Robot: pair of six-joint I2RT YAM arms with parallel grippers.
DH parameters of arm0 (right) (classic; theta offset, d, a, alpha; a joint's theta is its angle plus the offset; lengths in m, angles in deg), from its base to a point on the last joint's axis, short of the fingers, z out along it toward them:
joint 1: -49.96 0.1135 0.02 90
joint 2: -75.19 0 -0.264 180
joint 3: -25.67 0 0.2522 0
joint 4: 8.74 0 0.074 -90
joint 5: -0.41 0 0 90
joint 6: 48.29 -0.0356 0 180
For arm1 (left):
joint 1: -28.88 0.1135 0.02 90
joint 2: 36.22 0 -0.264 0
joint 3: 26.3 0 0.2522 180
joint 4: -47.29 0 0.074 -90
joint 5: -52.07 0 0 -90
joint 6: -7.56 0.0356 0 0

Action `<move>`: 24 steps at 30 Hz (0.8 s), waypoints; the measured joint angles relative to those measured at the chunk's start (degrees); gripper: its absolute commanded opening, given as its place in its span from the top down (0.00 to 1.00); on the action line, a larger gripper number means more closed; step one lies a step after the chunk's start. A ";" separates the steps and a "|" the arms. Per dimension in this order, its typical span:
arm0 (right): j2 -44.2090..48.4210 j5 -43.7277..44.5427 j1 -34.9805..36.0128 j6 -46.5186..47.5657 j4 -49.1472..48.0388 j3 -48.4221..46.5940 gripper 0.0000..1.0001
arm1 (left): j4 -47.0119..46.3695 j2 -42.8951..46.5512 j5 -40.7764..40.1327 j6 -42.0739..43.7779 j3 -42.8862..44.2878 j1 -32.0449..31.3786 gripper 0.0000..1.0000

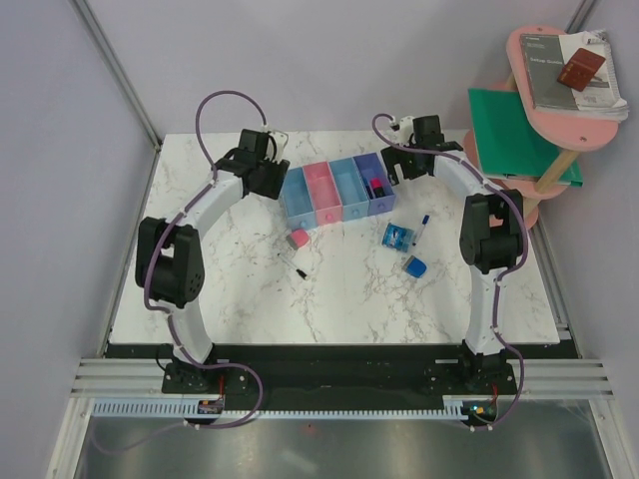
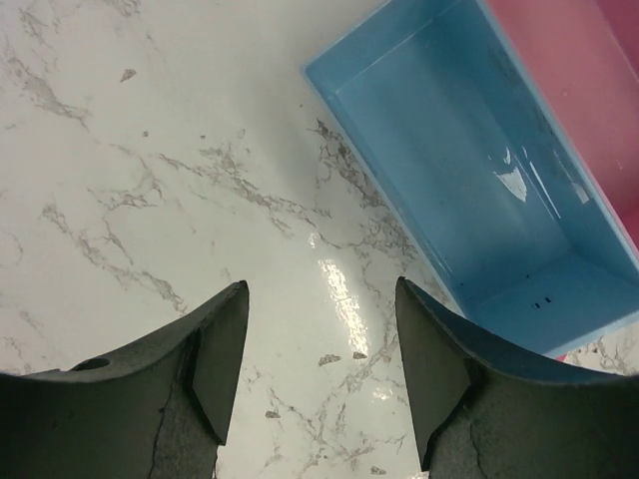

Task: Sort the stationery into containers
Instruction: Move the storage box to the center of the board.

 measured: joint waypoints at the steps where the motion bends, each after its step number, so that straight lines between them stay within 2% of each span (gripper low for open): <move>1: -0.09 0.07 0.00 0.00 0.02 0.02 0.02 | 0.04 -0.63 0.07 0.00 0.02 0.00 0.34; 8: -0.15 0.59 0.07 0.04 -1.66 1.84 0.02 | 0.07 -6.80 -0.09 -0.02 2.23 -0.02 0.34; 24: 4.26 1.51 0.48 0.09 -5.14 11.54 0.02 | 0.07 -12.44 -1.99 0.00 6.03 0.52 0.35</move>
